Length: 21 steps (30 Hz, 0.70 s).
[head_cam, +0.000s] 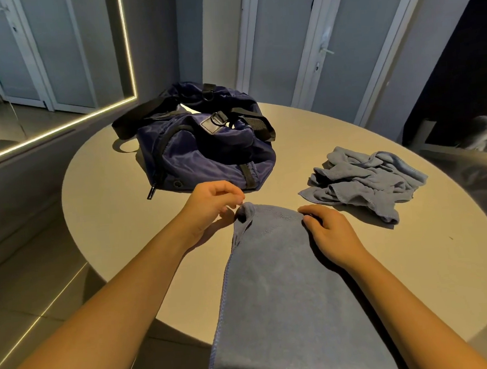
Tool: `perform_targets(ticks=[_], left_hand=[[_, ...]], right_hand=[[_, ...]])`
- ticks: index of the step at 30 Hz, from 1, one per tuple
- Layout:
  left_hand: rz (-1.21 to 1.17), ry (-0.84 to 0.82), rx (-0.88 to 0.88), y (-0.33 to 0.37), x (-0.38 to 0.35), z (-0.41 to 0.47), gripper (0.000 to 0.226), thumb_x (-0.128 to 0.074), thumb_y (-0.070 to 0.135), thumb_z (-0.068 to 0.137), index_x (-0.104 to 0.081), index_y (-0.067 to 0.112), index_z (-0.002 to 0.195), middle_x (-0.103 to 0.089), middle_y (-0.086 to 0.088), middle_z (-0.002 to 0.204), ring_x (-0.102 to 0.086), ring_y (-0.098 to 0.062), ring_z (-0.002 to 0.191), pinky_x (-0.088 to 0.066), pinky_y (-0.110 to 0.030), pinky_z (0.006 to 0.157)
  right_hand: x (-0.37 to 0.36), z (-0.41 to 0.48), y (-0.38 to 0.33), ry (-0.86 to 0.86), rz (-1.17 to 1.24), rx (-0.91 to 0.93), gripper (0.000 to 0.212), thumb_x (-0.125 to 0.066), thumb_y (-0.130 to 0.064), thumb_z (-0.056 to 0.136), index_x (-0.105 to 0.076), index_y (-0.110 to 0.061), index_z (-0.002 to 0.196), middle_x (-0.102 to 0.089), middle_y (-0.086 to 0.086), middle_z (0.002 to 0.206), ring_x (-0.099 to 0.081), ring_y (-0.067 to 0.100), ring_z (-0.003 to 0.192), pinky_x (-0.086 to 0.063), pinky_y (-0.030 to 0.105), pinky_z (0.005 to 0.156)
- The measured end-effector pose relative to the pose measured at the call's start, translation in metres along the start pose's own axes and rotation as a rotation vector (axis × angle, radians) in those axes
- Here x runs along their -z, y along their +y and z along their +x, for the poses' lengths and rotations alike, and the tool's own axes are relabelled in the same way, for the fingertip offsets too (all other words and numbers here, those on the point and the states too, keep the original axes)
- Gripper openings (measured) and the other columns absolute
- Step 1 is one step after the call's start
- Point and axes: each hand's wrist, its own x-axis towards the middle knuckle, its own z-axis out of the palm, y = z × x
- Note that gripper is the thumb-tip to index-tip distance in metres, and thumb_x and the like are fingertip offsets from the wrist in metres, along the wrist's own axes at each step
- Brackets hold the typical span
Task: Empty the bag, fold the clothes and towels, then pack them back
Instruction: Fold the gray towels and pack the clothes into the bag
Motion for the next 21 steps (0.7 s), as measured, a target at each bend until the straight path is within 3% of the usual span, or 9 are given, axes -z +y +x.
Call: perform_targets(ticks=[2, 6, 11, 16, 21], left_hand=[[0.067, -0.014, -0.027, -0.003, -0.003, -0.002, 0.021, -0.059, -0.008, 0.094, -0.075, 0.006, 0.097, -0.072, -0.002, 0.083, -0.066, -0.011, 0.076, -0.059, -0.031, 0.076], [0.209, -0.052, -0.040, -0.009, -0.010, -0.003, 0.033, -0.053, -0.009, 0.098, -0.073, 0.008, 0.117, -0.072, -0.008, 0.105, -0.070, -0.021, 0.099, -0.059, -0.024, 0.079], [0.183, -0.022, -0.114, -0.011, -0.008, 0.000, 0.012, -0.068, 0.000, 0.094, -0.076, 0.006, 0.100, -0.075, -0.009, 0.094, -0.073, -0.026, 0.093, -0.062, -0.031, 0.081], [0.250, 0.218, -0.135, -0.013, -0.002, 0.005, 0.012, -0.072, -0.003, 0.089, -0.077, 0.008, 0.090, -0.073, -0.013, 0.084, -0.070, -0.036, 0.083, -0.064, -0.042, 0.073], [0.497, 0.467, -0.134, -0.024, 0.010, 0.016, 0.013, -0.070, 0.009, 0.092, -0.078, 0.020, 0.091, -0.074, 0.002, 0.085, -0.070, -0.021, 0.083, -0.061, -0.043, 0.083]], right_hand=[[0.000, 0.000, 0.001, 0.004, 0.012, -0.005, 0.031, -0.048, -0.020, 0.106, -0.064, -0.017, 0.132, -0.062, -0.001, 0.137, -0.054, 0.017, 0.123, -0.034, 0.023, 0.096], [-0.001, 0.001, 0.003, 0.008, 0.021, -0.005, 0.032, -0.048, -0.020, 0.106, -0.064, -0.017, 0.133, -0.062, -0.001, 0.139, -0.054, 0.017, 0.126, -0.035, 0.024, 0.098], [-0.001, 0.001, 0.004, 0.014, 0.027, -0.004, 0.031, -0.049, -0.019, 0.106, -0.065, -0.017, 0.132, -0.062, -0.001, 0.138, -0.054, 0.017, 0.125, -0.035, 0.024, 0.098], [-0.001, 0.001, 0.004, 0.013, 0.043, -0.006, 0.030, -0.052, -0.020, 0.104, -0.066, -0.017, 0.130, -0.063, -0.002, 0.136, -0.056, 0.016, 0.122, -0.037, 0.024, 0.098], [-0.001, 0.002, 0.004, 0.030, 0.075, -0.023, 0.028, -0.059, -0.020, 0.101, -0.068, -0.016, 0.127, -0.066, 0.000, 0.131, -0.060, 0.016, 0.117, -0.042, 0.026, 0.099]])
